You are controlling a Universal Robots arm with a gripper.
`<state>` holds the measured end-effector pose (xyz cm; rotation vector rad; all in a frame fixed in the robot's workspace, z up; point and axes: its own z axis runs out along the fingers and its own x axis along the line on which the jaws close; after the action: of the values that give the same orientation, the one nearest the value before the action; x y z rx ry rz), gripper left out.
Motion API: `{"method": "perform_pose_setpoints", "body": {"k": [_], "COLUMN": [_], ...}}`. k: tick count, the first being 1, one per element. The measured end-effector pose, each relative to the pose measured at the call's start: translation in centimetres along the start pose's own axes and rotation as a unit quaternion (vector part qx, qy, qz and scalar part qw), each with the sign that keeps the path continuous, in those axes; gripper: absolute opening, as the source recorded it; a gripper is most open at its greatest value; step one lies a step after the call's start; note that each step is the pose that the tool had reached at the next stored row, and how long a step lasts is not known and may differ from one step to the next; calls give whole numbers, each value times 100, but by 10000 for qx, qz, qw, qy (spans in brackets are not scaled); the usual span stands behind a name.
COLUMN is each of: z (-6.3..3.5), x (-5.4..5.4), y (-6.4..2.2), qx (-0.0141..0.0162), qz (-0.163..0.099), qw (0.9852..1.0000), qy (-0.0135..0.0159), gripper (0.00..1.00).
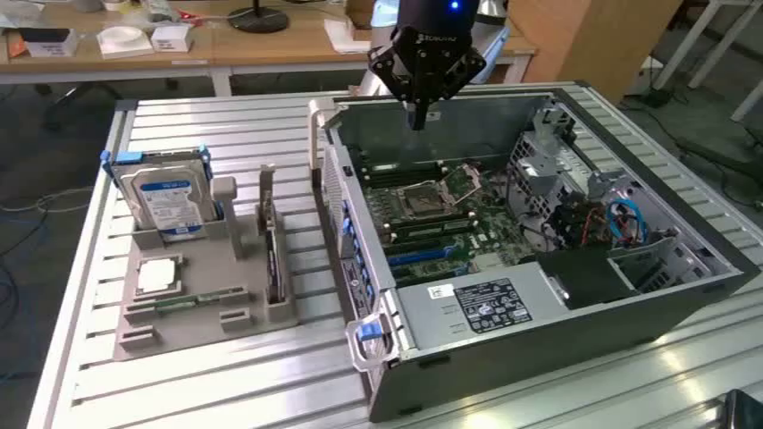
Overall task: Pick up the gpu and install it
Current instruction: 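Reach for the gpu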
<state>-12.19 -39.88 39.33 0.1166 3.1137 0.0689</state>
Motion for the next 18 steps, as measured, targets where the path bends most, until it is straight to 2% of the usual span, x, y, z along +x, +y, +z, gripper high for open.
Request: {"method": "perform_pose_setpoints", "body": {"k": [11,18], "z": [1,-3], "x": [10,160], "y": [0,-12], "qx": [0,0], "qz": [1,0], "qw": [10000,10000], "qy": [-1,0], "gripper": [10,10]}}
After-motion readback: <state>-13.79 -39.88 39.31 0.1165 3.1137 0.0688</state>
